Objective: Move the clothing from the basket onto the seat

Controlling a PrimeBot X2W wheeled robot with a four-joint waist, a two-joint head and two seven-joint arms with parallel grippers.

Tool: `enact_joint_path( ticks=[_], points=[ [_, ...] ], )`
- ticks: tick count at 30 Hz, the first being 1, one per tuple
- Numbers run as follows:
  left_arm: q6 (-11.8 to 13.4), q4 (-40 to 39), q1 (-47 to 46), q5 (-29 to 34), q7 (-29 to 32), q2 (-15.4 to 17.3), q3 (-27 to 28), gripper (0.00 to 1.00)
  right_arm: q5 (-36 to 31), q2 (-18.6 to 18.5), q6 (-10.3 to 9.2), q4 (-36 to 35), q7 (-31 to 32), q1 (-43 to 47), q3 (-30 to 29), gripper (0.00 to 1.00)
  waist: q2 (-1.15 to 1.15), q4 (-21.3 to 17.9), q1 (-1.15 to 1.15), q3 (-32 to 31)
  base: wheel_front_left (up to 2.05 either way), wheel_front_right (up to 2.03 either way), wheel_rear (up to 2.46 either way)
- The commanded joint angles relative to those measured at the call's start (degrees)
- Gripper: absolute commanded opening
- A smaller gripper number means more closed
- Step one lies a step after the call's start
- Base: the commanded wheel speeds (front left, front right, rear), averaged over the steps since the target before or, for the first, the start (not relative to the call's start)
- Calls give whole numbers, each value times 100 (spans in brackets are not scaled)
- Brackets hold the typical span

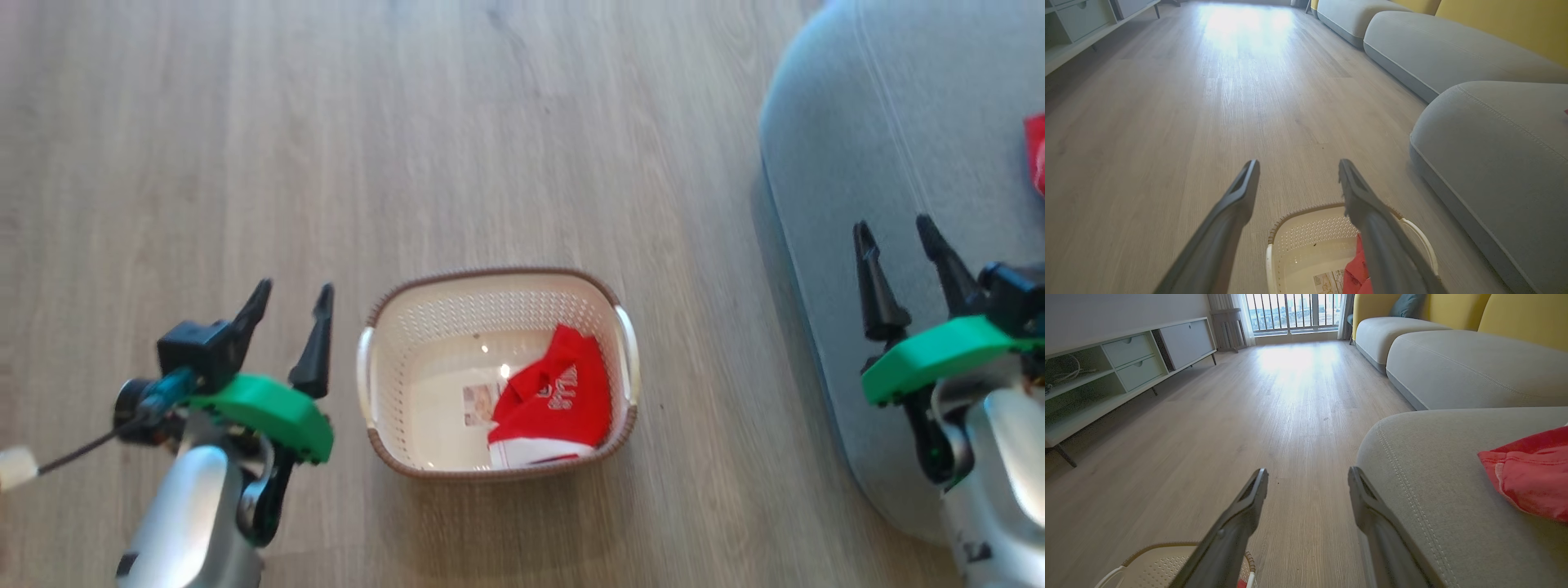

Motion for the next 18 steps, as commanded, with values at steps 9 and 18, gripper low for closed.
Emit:
enact_joint_path(
  ticks=[9,18],
  points=[
    [60,-402,475,561,-55,-133,991,100,-367,490,-1,-322,-107,430,-111,100,0,245,1,-477,0,0,0],
    [39,-660,1036,844,-55,-459,1566,100,-661,763,-1,-382,-108,875,-77,100,0,246,1,-824,0,0,0]
  ],
)
